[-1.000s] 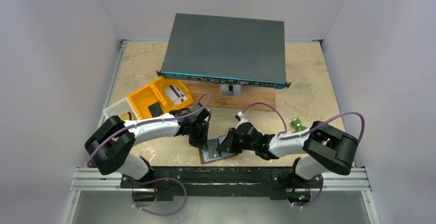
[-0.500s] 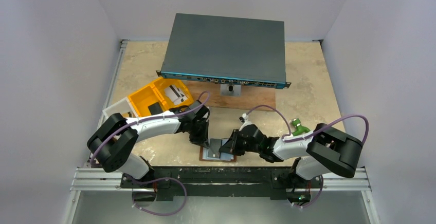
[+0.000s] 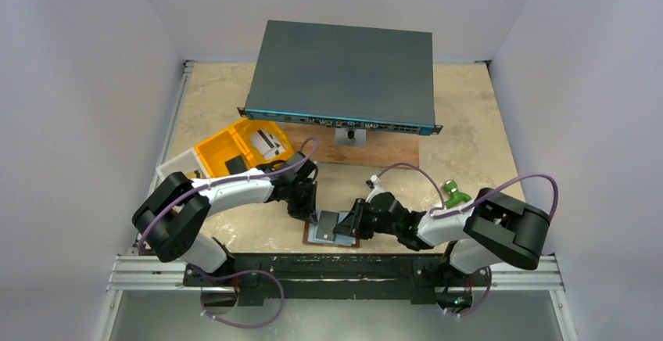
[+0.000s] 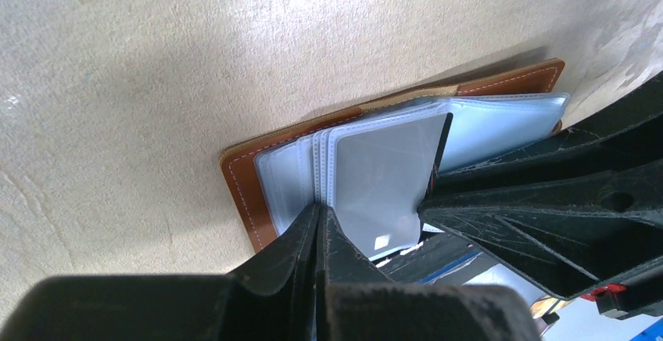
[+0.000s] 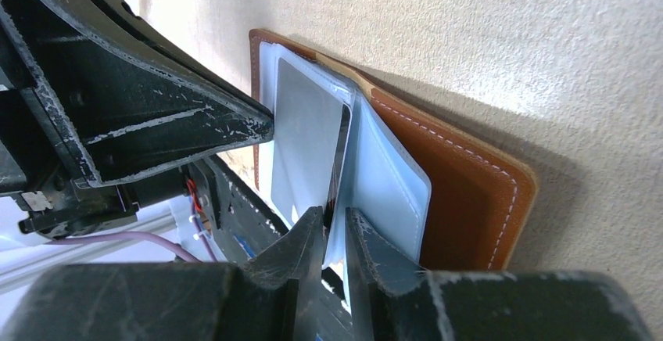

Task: Take the credit cards out of the card holder
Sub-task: Remove the credit card from the card holder.

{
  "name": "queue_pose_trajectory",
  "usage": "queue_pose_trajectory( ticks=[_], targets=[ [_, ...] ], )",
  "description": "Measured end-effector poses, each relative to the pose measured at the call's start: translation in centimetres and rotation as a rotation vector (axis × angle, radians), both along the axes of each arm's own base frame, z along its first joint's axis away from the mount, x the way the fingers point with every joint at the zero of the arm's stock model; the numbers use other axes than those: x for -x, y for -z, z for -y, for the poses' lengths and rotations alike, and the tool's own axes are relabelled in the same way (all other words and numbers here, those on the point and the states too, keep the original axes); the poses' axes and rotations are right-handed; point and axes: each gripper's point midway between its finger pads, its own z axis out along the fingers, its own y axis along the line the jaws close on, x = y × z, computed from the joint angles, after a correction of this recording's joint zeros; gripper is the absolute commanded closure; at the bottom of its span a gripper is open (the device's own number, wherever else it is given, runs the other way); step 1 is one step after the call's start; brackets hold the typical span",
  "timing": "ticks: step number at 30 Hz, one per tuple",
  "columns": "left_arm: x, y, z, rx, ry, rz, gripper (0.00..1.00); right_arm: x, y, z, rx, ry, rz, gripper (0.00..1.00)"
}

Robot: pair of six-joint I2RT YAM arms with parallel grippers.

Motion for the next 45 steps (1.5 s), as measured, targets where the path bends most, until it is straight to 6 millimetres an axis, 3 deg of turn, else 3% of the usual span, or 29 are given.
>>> queue_pose_trajectory(
  ticks=[7,35,45],
  targets=[
    [0.0,0.0,0.1,0.006,-0.001,0.001,1.00,0.1,-0.1,0.3,-0.016,0.015,-0.009,0.77],
    [0.0,0.0,0.3,0.017,-0.002,0.005,1.00,-0.3,-1.5,0.2,-0.176,0.033,-0.019,0.78],
    [0.0,0.0,0.3,0.022,-0.002,0.010,1.00,-0.4,-1.6,0.0,-0.204,0.040,-0.023,0.83]
  ],
)
